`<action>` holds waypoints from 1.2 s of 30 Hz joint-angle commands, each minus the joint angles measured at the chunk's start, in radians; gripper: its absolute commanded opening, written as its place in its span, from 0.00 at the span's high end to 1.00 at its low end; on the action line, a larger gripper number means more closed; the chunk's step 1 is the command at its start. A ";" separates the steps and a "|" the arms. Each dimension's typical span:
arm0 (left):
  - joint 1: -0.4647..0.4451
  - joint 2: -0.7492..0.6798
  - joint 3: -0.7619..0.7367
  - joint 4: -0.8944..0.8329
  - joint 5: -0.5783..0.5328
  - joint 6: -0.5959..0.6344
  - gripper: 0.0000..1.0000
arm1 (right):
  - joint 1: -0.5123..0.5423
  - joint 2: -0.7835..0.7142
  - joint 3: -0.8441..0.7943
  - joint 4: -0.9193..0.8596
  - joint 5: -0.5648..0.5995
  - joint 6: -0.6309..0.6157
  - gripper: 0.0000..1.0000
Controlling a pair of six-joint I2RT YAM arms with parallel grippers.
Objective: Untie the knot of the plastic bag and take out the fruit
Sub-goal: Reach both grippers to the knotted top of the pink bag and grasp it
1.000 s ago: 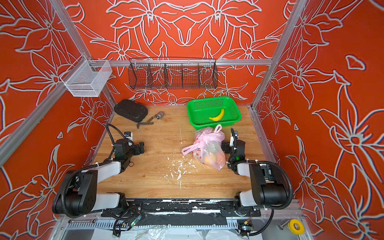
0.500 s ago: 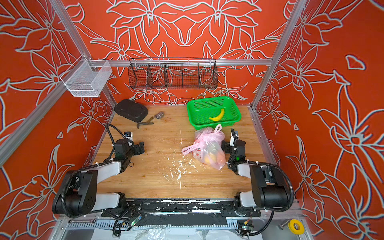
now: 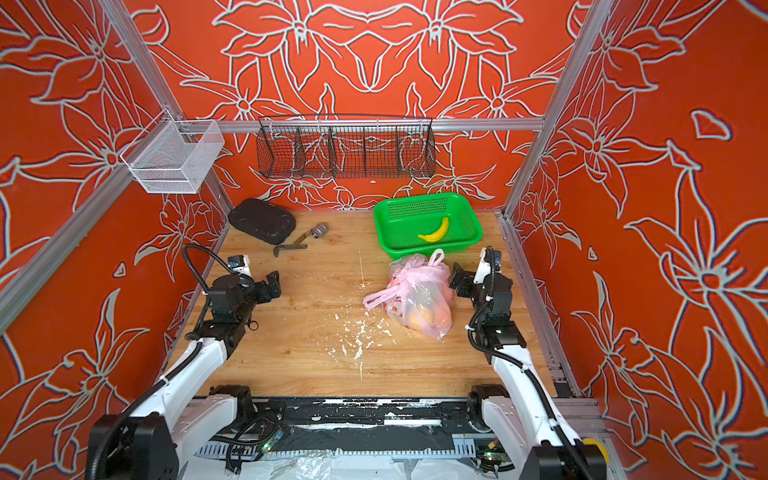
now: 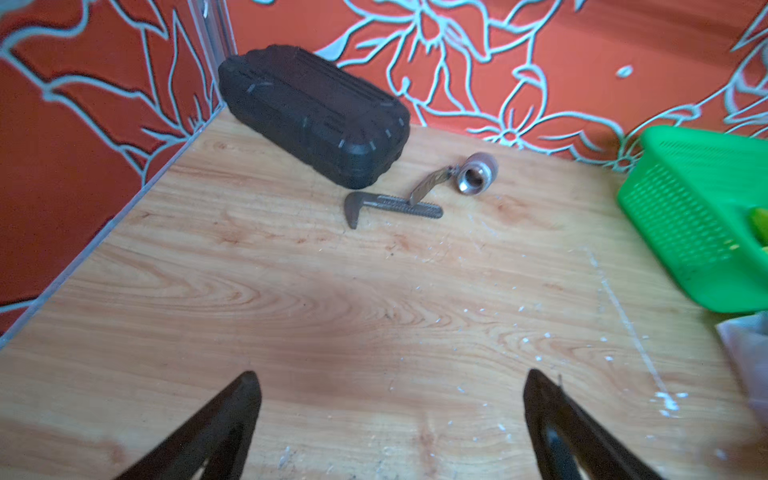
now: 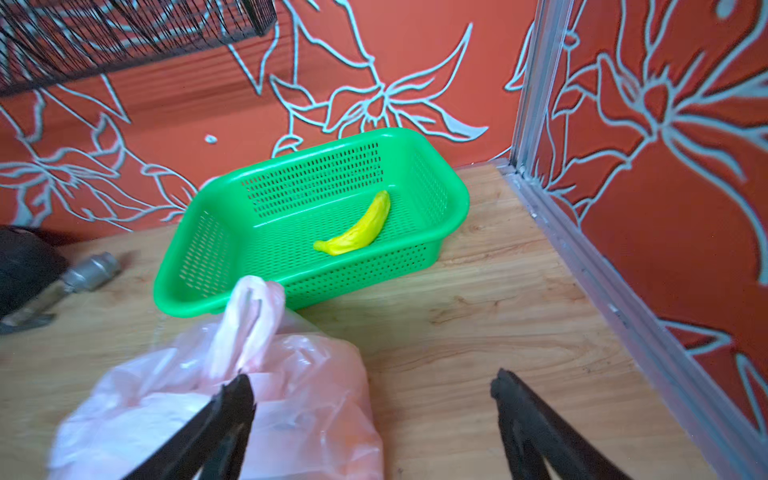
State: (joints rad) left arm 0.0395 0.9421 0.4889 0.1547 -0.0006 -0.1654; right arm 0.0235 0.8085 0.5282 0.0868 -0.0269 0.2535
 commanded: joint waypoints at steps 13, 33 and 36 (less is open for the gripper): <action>-0.373 0.209 0.469 -0.367 0.369 -0.289 0.08 | 0.183 0.140 0.359 -0.652 -0.301 0.156 0.23; -0.630 0.526 0.705 -0.436 0.346 -0.218 0.16 | 0.431 0.483 0.403 -0.524 0.034 0.027 0.23; -0.630 0.531 0.698 -0.425 0.334 -0.220 0.14 | 0.431 0.496 0.375 -0.501 0.059 0.010 0.28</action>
State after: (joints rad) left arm -0.5892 1.4670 1.1725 -0.2615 0.3477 -0.4030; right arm 0.4496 1.2961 0.9306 -0.4454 -0.0349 0.2928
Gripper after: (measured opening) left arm 0.855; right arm 0.723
